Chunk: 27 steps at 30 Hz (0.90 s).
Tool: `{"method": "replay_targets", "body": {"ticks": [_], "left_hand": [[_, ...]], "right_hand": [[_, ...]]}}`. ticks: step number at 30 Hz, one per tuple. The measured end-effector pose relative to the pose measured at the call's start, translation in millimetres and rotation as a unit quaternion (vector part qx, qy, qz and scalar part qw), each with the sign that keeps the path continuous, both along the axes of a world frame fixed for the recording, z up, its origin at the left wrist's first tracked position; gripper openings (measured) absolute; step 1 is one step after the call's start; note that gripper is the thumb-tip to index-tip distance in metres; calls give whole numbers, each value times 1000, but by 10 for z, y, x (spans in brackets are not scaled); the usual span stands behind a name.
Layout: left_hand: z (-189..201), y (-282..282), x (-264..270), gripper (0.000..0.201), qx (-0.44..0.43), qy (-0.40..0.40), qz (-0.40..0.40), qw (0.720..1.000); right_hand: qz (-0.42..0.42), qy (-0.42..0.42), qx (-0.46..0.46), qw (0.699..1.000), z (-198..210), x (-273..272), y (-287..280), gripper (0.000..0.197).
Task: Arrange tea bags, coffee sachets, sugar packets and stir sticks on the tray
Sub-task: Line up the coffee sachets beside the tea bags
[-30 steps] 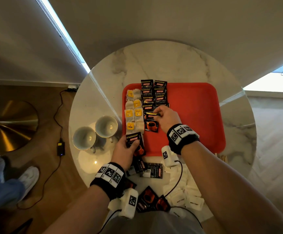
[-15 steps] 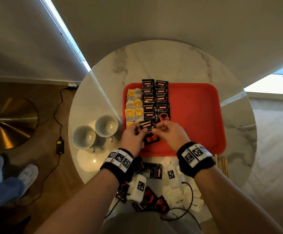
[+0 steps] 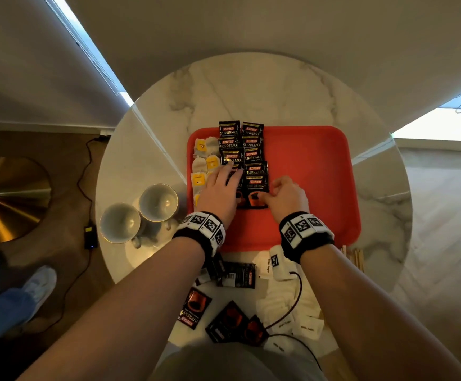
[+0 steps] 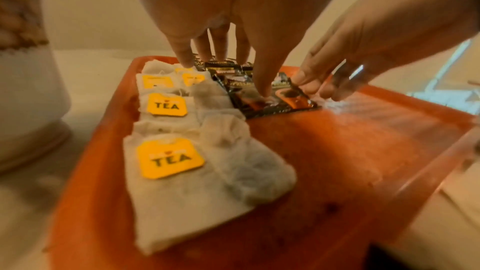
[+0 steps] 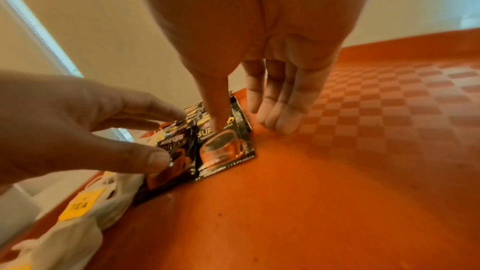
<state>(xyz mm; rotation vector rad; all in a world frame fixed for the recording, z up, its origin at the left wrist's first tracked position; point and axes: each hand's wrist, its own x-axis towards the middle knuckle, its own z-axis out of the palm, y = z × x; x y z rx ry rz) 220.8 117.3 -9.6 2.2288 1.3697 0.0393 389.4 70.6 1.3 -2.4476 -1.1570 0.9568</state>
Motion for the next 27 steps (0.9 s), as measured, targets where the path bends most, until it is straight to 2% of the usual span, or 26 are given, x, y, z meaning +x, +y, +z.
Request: {"method": "replay_targets", "body": {"ticks": [3,7,12,14,17,20,22,24,27], "left_hand": [[-76,36,-32,71,8,48,-44,998],[-76,59,-39,67,15,63,-57,996],[18,33,-86,68,1,30,-52,998],[114,-50,-150,62,-1,0,-34,999],[309,-287,-313,40,-34,-25,-25,999],[403,-649,-579,29,-58,36,-64,996],[380,-902,-773,32,-47,55,-68,995],[307,-1116,-933,40,-59,71,-66,994],[105,-1319,-1103,63,-63,111,-77,989]], "right_hand": [[11,-47,2,999,-36,-61,26,56],[6,-35,7,999,-75,-113,61,45],[6,-31,11,999,-51,-79,-4,43],[12,-29,15,999,30,-57,-101,38],[46,13,26,999,176,-139,-379,25],[158,59,-15,986,262,-356,-767,20],[273,32,-43,961,263,-514,-1003,24],[368,-21,-46,928,205,-637,-1181,34],[425,-78,-53,900,83,-773,-1335,46]]}}
